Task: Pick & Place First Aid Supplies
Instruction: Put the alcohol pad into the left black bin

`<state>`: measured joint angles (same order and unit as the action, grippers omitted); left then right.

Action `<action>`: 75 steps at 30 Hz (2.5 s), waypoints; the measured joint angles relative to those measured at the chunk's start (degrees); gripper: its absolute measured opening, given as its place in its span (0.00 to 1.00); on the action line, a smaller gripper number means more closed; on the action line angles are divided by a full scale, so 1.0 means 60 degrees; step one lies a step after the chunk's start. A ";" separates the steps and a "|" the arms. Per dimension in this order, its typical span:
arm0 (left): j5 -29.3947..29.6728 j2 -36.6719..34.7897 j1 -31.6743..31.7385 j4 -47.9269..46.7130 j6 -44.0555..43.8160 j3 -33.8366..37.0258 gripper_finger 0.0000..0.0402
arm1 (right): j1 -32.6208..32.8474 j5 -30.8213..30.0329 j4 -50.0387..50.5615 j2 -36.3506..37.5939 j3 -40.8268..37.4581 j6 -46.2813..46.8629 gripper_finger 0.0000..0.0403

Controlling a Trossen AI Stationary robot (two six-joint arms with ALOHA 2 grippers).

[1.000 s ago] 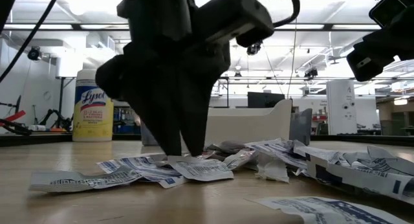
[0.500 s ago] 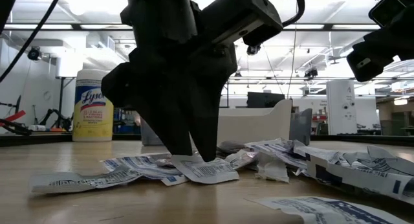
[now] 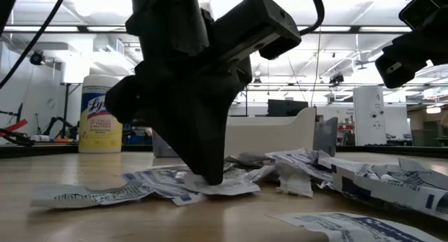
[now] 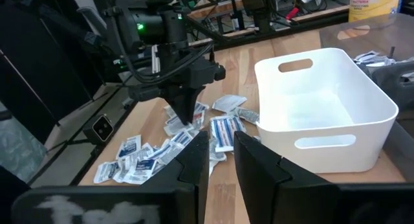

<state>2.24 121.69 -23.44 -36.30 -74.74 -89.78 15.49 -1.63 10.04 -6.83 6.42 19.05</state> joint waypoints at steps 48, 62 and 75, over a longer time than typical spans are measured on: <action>0.2399 -0.3060 0.0668 0.0380 0.2810 -0.0389 0.00 | -0.0003 0.0010 0.0073 -0.0007 0.0000 -0.0030 0.20; 0.5582 -0.4732 0.2563 0.0319 0.4991 -0.0360 0.00 | -0.0015 -0.0276 0.0066 -0.0008 0.0000 0.0030 0.19; 0.6089 -0.4842 0.4163 -0.0494 0.6981 -0.0342 0.00 | -0.0029 -0.0549 0.0066 -0.0011 0.0000 0.0076 0.21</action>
<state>38.78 92.64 1.53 -39.27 -32.85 -91.83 15.31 -4.92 10.44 -6.90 6.42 19.51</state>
